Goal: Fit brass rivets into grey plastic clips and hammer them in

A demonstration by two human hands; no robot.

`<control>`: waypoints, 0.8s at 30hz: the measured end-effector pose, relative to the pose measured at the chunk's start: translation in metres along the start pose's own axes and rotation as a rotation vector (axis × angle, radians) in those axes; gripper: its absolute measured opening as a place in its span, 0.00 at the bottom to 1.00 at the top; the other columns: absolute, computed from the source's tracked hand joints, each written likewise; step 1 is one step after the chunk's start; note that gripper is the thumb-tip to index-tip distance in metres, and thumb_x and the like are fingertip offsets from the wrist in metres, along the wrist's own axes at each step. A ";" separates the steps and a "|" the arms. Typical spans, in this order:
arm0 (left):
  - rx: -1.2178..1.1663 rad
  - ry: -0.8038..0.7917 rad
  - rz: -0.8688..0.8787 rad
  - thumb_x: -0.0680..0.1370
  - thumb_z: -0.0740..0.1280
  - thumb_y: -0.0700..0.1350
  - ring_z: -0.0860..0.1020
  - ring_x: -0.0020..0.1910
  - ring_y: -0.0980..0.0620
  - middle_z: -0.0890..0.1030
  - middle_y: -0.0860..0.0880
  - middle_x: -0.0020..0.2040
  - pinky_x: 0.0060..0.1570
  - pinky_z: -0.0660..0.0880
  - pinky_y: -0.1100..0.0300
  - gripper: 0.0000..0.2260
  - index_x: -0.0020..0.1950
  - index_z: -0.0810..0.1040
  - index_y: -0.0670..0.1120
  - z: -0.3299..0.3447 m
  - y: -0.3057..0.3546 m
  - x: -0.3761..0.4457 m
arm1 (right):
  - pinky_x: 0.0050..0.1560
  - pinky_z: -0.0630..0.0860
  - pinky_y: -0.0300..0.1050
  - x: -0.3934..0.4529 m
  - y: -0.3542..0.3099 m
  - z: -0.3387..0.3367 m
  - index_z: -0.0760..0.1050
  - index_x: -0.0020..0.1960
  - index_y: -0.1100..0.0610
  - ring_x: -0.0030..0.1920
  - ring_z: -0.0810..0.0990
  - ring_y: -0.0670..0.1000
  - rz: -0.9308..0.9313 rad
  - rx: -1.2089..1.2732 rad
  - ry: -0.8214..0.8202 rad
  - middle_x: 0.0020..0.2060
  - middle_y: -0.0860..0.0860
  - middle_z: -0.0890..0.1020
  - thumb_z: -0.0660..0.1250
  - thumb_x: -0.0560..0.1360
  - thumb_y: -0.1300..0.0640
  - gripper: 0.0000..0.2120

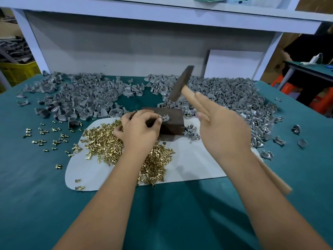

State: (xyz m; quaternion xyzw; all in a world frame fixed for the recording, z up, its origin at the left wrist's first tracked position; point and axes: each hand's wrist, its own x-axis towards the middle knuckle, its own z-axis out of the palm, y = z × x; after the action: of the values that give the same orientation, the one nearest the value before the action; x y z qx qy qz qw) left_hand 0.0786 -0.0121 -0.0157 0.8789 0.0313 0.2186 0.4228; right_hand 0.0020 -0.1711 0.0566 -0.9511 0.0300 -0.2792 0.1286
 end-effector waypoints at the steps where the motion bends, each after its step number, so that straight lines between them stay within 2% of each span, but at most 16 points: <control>1: -0.003 -0.024 -0.002 0.75 0.69 0.57 0.60 0.67 0.54 0.74 0.70 0.49 0.59 0.51 0.50 0.07 0.37 0.76 0.65 -0.001 0.000 0.001 | 0.34 0.65 0.46 0.002 0.004 0.003 0.62 0.72 0.39 0.38 0.74 0.56 0.045 0.046 0.022 0.47 0.53 0.82 0.58 0.81 0.52 0.22; 4: -0.068 -0.085 -0.014 0.76 0.69 0.54 0.57 0.70 0.53 0.73 0.66 0.53 0.65 0.51 0.48 0.06 0.39 0.78 0.60 -0.005 0.004 0.001 | 0.34 0.63 0.46 0.006 0.015 0.015 0.68 0.67 0.46 0.37 0.69 0.55 0.147 0.051 -0.012 0.47 0.53 0.81 0.57 0.80 0.55 0.16; 7: -0.160 -0.115 -0.009 0.77 0.69 0.50 0.56 0.71 0.54 0.75 0.62 0.59 0.62 0.49 0.55 0.07 0.39 0.78 0.57 -0.009 0.008 0.000 | 0.34 0.64 0.47 0.000 0.026 0.032 0.71 0.57 0.50 0.38 0.72 0.57 0.263 0.036 -0.126 0.40 0.52 0.78 0.55 0.80 0.56 0.08; 12: -0.230 -0.136 -0.007 0.77 0.69 0.48 0.56 0.72 0.55 0.74 0.63 0.59 0.59 0.48 0.57 0.09 0.37 0.77 0.57 -0.015 0.010 -0.002 | 0.37 0.67 0.45 -0.004 0.038 0.042 0.74 0.50 0.56 0.38 0.73 0.58 0.332 -0.083 -0.284 0.40 0.54 0.79 0.56 0.80 0.55 0.09; 14: -0.239 -0.145 -0.003 0.77 0.69 0.48 0.56 0.72 0.55 0.74 0.63 0.59 0.60 0.48 0.58 0.09 0.37 0.77 0.57 -0.017 0.011 -0.003 | 0.40 0.68 0.46 -0.004 0.036 0.039 0.77 0.51 0.57 0.43 0.74 0.59 0.311 -0.137 -0.274 0.44 0.55 0.78 0.57 0.79 0.54 0.12; 16: -0.247 -0.147 0.000 0.77 0.69 0.48 0.56 0.72 0.55 0.74 0.64 0.59 0.60 0.47 0.58 0.09 0.37 0.77 0.57 -0.018 0.011 -0.004 | 0.48 0.69 0.49 -0.003 0.032 0.037 0.80 0.55 0.57 0.54 0.71 0.59 0.221 -0.243 -0.195 0.52 0.56 0.75 0.59 0.79 0.52 0.13; 17: -0.249 -0.146 0.002 0.77 0.69 0.47 0.56 0.72 0.55 0.74 0.64 0.58 0.60 0.47 0.59 0.10 0.37 0.77 0.57 -0.019 0.011 -0.005 | 0.52 0.68 0.49 -0.003 0.028 0.036 0.80 0.57 0.56 0.56 0.70 0.58 0.174 -0.209 -0.137 0.54 0.56 0.74 0.60 0.79 0.51 0.14; 19: -0.266 -0.141 0.016 0.76 0.70 0.47 0.57 0.71 0.56 0.75 0.64 0.57 0.61 0.48 0.58 0.10 0.36 0.77 0.58 -0.020 0.012 -0.006 | 0.50 0.71 0.45 -0.003 0.014 0.036 0.78 0.61 0.52 0.54 0.74 0.52 0.141 0.131 -0.096 0.53 0.52 0.76 0.60 0.79 0.50 0.14; 21: -0.276 -0.153 0.038 0.75 0.71 0.47 0.57 0.70 0.56 0.75 0.64 0.57 0.62 0.48 0.57 0.10 0.35 0.77 0.58 -0.021 0.013 -0.007 | 0.42 0.74 0.39 -0.002 -0.006 0.039 0.75 0.62 0.44 0.46 0.78 0.42 0.176 0.604 -0.221 0.48 0.44 0.79 0.60 0.79 0.50 0.12; 23: -0.249 -0.166 0.069 0.75 0.71 0.47 0.57 0.70 0.57 0.75 0.64 0.57 0.61 0.48 0.57 0.10 0.36 0.77 0.60 -0.023 0.014 -0.007 | 0.40 0.75 0.38 0.001 -0.022 0.044 0.74 0.52 0.38 0.43 0.79 0.40 0.205 0.845 -0.328 0.44 0.41 0.80 0.62 0.78 0.51 0.08; 24: -0.234 -0.167 0.082 0.75 0.71 0.48 0.57 0.69 0.57 0.76 0.64 0.57 0.61 0.48 0.57 0.11 0.36 0.77 0.61 -0.023 0.013 -0.007 | 0.42 0.78 0.43 0.004 -0.026 0.048 0.76 0.50 0.40 0.44 0.80 0.44 0.218 0.886 -0.361 0.44 0.44 0.82 0.64 0.78 0.52 0.07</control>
State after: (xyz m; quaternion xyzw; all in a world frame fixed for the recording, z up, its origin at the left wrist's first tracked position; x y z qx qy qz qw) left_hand 0.0612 -0.0059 0.0041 0.8394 -0.0657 0.1641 0.5140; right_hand 0.0306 -0.1353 0.0269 -0.8296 -0.0151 -0.0806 0.5523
